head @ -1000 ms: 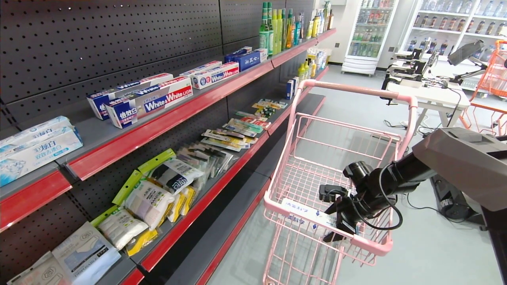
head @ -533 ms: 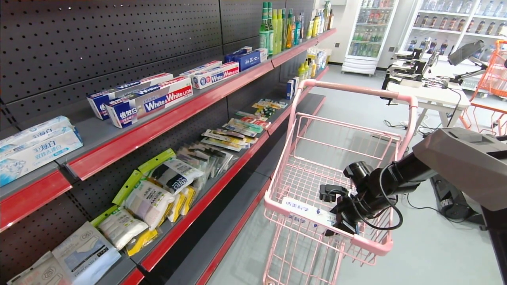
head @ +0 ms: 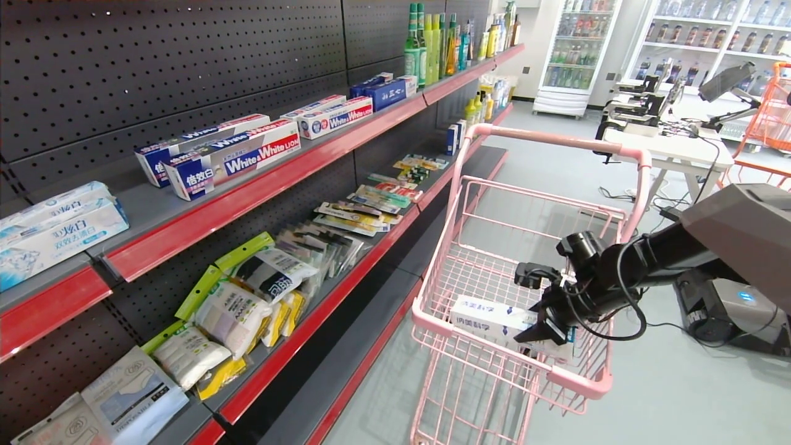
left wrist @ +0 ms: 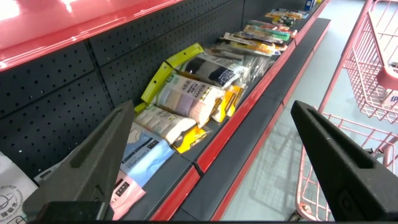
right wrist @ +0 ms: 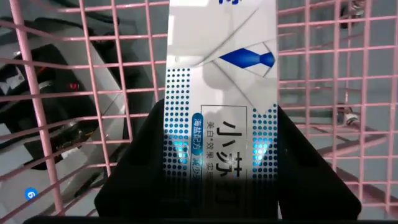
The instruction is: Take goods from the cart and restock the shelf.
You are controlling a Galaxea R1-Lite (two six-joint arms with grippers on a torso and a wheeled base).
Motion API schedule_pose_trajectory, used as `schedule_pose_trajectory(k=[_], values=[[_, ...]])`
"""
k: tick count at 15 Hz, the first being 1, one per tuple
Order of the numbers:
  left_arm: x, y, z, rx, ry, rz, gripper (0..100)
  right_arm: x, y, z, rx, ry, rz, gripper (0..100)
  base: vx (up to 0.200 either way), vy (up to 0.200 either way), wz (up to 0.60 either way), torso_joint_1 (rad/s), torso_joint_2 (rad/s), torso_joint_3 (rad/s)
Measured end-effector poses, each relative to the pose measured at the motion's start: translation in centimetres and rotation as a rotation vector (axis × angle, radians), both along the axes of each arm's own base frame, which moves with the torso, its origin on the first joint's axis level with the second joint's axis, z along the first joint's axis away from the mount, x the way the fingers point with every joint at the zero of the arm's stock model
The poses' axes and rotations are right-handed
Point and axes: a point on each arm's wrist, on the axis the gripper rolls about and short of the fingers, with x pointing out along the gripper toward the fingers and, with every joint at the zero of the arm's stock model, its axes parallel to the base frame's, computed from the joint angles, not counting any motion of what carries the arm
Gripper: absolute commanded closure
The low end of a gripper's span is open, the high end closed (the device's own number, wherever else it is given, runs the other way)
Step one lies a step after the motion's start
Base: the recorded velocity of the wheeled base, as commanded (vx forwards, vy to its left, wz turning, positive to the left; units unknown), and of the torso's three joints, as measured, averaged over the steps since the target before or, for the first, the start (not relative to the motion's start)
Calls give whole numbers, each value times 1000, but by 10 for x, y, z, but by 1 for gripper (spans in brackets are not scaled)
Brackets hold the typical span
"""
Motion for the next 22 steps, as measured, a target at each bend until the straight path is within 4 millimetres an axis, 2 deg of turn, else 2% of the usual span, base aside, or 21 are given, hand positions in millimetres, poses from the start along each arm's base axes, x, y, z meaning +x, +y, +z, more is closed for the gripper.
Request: schedule_pose_trajectory(k=[4,9,13,15,18,22], values=[[0,0,0,0,0,0,0,-1,-10,38,15,-30,-176,100,0,0,0,0,0,0],[0,0,0,0,0,0,0,-5,-4,67,60,-84,-255,100,0,0,0,0,0,0],[0,0,0,0,-1,0,0,-11,-6,98,60,-157,-437,100,0,0,0,0,0,0],[0,0,0,0,-1,0,0,-26,-9,112,51,-179,-493,100,0,0,0,0,0,0],[0,0,0,0,0,0,0,-59,-13,139,44,-255,-590,100,0,0,0,0,0,0],[0,0,0,0,-1,0,0,-118,-16,170,46,-372,-748,100,0,0,0,0,0,0]])
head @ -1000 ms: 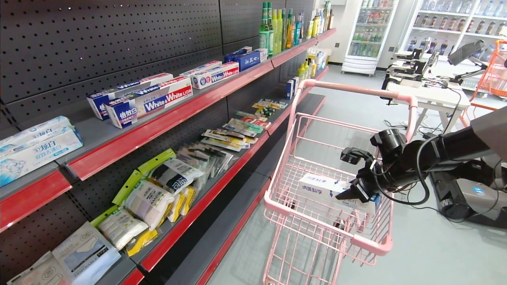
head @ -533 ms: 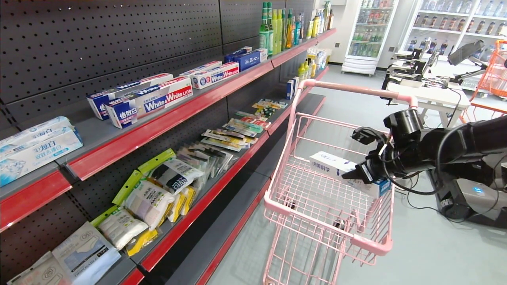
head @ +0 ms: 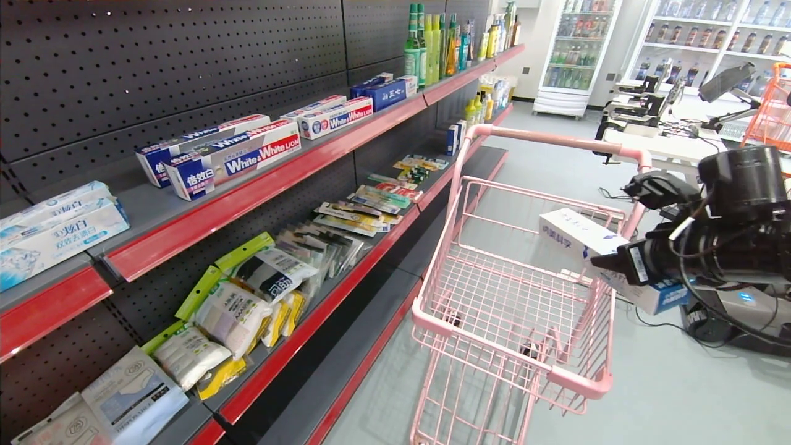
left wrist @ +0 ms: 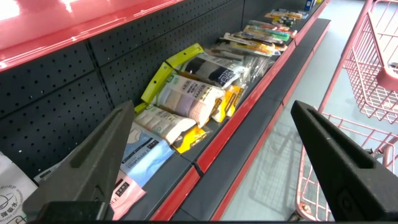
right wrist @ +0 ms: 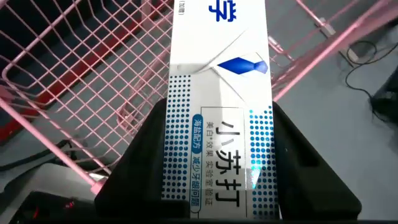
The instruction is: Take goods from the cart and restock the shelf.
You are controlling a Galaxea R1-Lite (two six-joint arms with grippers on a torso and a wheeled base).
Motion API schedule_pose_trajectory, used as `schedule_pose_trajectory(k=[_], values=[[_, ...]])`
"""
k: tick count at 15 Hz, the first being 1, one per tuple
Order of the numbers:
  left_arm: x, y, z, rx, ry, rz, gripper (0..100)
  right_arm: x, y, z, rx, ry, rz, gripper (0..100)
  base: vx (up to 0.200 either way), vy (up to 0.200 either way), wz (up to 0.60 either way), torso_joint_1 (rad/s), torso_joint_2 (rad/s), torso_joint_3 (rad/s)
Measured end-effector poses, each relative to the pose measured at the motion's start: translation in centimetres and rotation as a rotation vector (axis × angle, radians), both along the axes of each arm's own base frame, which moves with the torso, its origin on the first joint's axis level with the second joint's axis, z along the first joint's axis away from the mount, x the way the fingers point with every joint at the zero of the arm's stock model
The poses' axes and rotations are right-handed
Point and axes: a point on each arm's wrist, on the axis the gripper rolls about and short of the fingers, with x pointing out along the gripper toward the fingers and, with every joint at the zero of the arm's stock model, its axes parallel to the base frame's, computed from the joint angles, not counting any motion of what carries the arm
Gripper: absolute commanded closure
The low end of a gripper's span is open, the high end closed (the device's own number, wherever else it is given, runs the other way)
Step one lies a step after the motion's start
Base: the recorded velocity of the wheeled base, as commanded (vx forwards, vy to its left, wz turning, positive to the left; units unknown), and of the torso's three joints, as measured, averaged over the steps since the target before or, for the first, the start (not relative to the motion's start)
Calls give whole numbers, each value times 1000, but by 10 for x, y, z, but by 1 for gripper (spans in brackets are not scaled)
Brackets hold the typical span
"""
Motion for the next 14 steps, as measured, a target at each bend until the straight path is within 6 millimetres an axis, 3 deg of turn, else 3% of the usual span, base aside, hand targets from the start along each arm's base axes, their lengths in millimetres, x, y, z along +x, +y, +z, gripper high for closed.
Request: schedule_pose_trajectory(k=[3,7,10,14], values=[[0,0,0,0,0,0,0,-53,-8,15,-3,-81,-45,100,0,0,0,0,0,0],[0,0,0,0,0,-1,0,-122,-20,7,-40,-164,-91,100,0,0,0,0,0,0],[0,0,0,0,1,0,0,-151,-26,6,-52,-230,-130,100,0,0,0,0,0,0],[0,0,0,0,0,0,0,-178,-27,-2,-87,-277,-120,100,0,0,0,165,-390,-220]])
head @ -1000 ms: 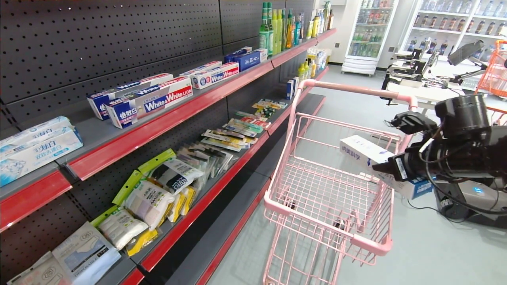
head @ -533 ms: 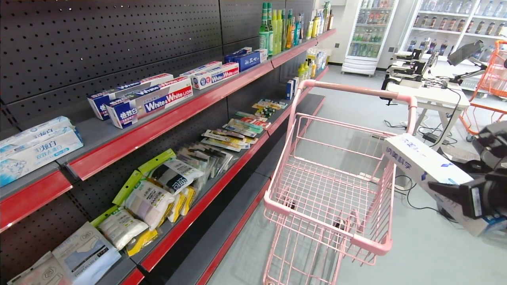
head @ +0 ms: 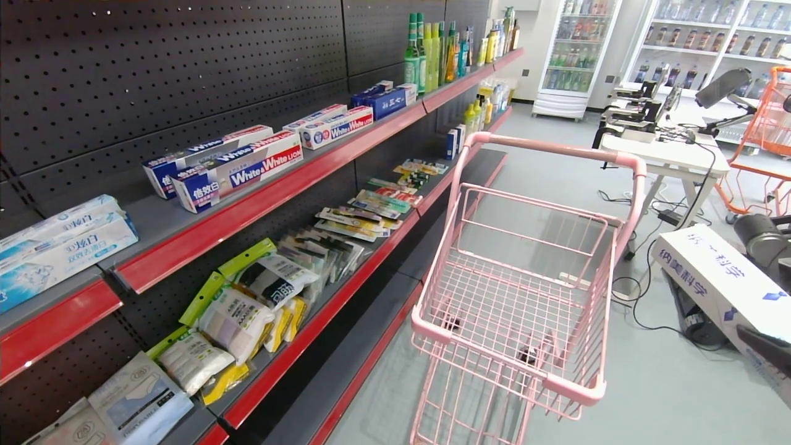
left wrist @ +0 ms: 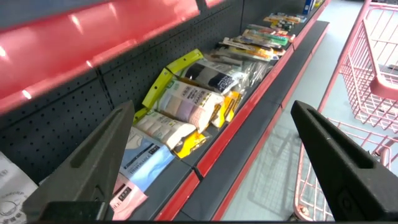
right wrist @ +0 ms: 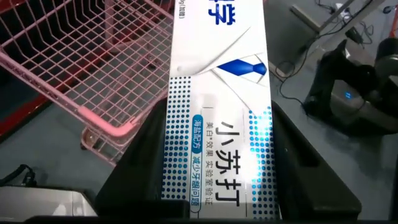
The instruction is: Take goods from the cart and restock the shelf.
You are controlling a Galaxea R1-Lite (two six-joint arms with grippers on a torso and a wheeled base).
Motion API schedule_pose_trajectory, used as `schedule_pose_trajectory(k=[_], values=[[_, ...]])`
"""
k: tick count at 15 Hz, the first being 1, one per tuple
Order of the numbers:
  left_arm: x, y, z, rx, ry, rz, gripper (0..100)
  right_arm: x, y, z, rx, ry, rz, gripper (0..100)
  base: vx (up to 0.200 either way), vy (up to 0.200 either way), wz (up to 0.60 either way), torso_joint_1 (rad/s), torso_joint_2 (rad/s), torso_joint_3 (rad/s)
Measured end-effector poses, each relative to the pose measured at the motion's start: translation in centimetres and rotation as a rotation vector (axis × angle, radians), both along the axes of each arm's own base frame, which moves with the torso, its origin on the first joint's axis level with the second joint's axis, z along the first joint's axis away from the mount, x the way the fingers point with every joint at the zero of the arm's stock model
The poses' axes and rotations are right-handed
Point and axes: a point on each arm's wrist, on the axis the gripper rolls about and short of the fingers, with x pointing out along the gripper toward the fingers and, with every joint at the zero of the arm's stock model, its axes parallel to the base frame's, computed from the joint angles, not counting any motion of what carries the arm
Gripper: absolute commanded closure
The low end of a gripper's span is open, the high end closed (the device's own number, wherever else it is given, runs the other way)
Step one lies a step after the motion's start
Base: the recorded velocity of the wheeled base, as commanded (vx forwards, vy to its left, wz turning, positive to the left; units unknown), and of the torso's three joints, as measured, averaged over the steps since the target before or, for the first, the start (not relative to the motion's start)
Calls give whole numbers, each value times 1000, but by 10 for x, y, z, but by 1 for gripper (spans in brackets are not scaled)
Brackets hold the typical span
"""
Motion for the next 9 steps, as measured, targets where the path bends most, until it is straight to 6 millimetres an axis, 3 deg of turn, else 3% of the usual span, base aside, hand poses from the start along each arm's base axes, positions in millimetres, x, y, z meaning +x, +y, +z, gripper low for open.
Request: schedule_pose_trajectory(k=[4,9], values=[[0,0,0,0,1,0,0,-7,0,9,-14,-58,5,100,0,0,0,249,-553,-311],[0,0,0,0,0,0,0,1,0,24,-18,-90,8,100,0,0,0,253,-554,-307]])
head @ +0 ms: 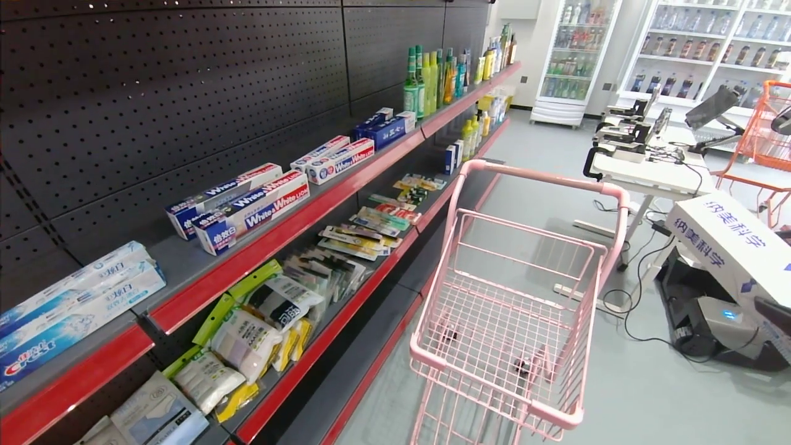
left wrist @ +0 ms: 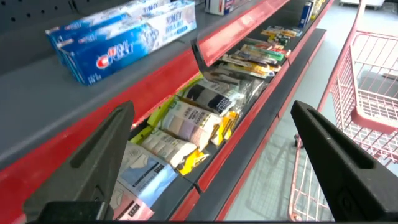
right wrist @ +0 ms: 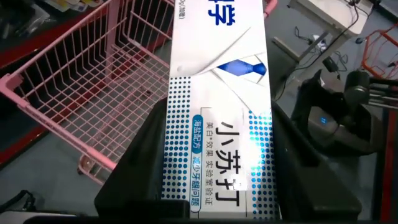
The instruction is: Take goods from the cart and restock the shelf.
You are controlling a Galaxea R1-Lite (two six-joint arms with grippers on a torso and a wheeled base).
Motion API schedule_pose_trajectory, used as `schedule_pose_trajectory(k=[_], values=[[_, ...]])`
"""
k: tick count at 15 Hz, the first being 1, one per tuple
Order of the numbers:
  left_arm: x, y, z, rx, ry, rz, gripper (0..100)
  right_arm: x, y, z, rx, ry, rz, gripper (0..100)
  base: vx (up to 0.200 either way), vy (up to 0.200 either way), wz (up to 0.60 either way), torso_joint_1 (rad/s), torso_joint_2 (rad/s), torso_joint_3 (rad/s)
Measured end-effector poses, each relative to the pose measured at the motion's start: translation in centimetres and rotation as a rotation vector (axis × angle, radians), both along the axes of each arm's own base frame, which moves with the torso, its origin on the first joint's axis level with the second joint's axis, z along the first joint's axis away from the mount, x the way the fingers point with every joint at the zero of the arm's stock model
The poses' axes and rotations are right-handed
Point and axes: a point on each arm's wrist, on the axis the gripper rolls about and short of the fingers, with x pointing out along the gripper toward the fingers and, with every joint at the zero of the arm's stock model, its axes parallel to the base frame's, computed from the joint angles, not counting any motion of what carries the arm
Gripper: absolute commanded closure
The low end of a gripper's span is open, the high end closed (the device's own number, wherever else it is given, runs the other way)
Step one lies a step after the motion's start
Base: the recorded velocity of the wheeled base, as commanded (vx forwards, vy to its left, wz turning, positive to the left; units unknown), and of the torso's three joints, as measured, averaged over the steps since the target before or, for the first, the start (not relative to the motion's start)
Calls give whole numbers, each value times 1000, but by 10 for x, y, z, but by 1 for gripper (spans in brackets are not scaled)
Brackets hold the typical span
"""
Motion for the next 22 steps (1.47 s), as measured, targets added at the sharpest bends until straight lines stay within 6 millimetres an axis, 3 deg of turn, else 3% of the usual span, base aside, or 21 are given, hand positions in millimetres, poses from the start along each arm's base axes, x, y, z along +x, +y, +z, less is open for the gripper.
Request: schedule_pose_trajectory(k=[9,22], values=[[0,0,0,0,0,0,0,21,0,13,-9,10,4,100,0,0,0,180,-373,-197],[0,0,0,0,0,0,0,37,0,16,-54,35,17,100,0,0,0,144,-301,-159]])
